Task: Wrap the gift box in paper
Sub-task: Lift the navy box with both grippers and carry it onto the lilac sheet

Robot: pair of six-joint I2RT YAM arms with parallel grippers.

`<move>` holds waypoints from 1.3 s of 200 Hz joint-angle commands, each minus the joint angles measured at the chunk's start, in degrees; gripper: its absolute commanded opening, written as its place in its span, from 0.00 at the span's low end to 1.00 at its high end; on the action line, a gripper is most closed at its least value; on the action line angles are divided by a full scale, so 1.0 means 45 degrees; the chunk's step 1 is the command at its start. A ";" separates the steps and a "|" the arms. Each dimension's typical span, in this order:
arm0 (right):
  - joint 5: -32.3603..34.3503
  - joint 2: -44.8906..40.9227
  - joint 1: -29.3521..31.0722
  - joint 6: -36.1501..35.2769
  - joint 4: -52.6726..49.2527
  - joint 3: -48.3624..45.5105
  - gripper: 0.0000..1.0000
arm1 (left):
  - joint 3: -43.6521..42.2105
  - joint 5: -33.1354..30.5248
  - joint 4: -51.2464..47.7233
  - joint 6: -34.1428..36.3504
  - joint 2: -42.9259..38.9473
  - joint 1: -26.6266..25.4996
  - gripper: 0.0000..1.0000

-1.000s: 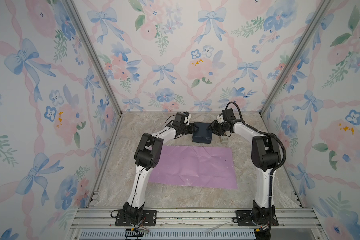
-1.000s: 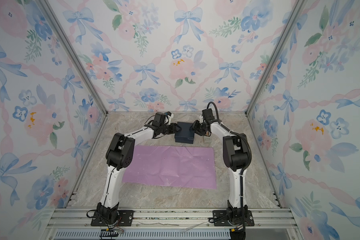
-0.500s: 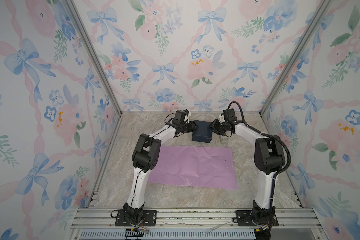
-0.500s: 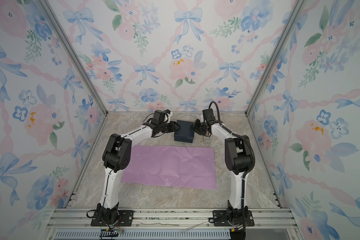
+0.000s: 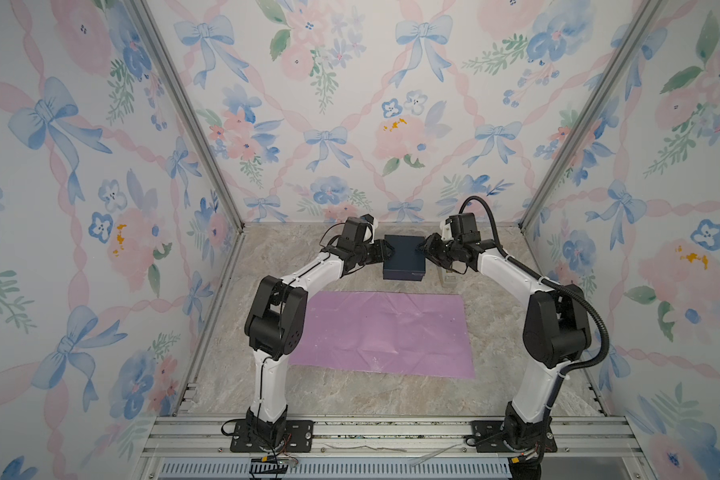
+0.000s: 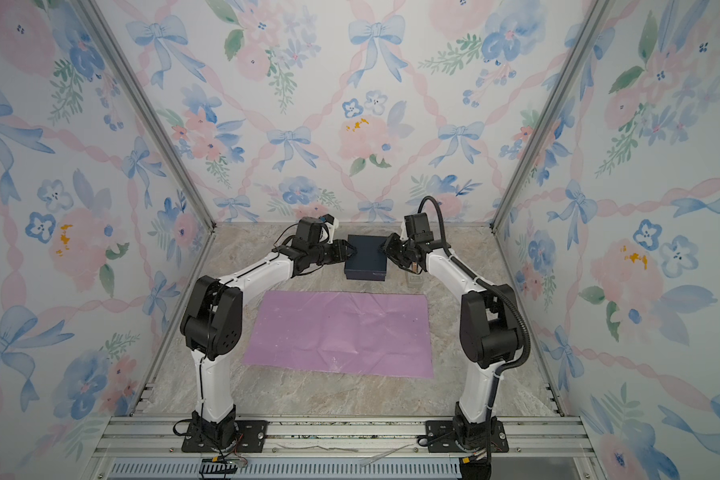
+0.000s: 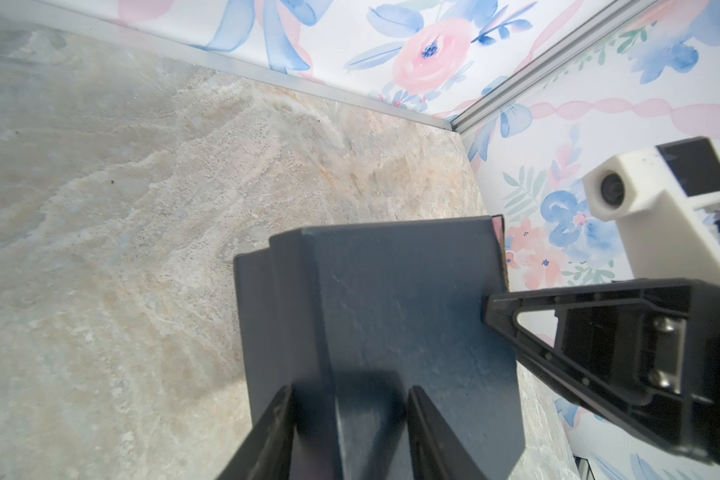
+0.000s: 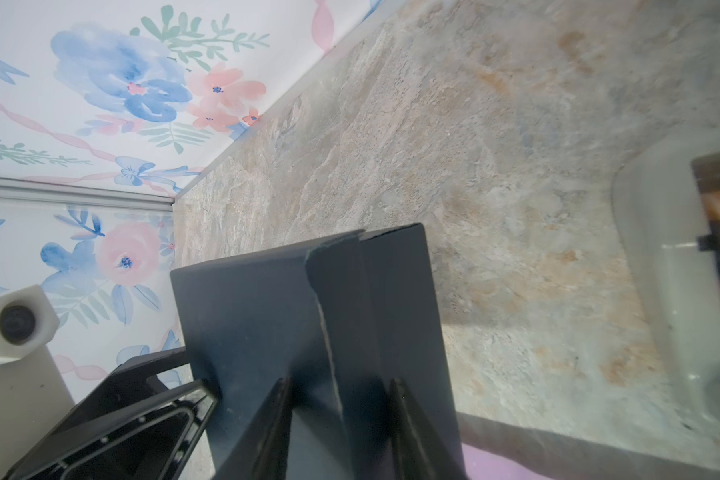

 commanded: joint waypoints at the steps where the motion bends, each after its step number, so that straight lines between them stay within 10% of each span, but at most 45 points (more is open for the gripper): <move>1: -0.0263 -0.0931 0.0818 0.0065 -0.0019 -0.0754 0.40 | -0.0953 0.0542 0.0585 -0.0165 -0.1086 -0.0563 0.46; 123: 0.1958 -0.4641 0.3969 0.1177 0.0424 -0.5187 0.41 | -0.7278 -0.0786 0.1356 -0.1048 -0.6186 -0.1548 0.45; 260: 0.2832 -0.4344 0.5905 0.2240 0.1085 -0.6508 0.41 | -1.0012 -0.1393 0.1630 -0.1650 -0.7837 -0.1762 0.45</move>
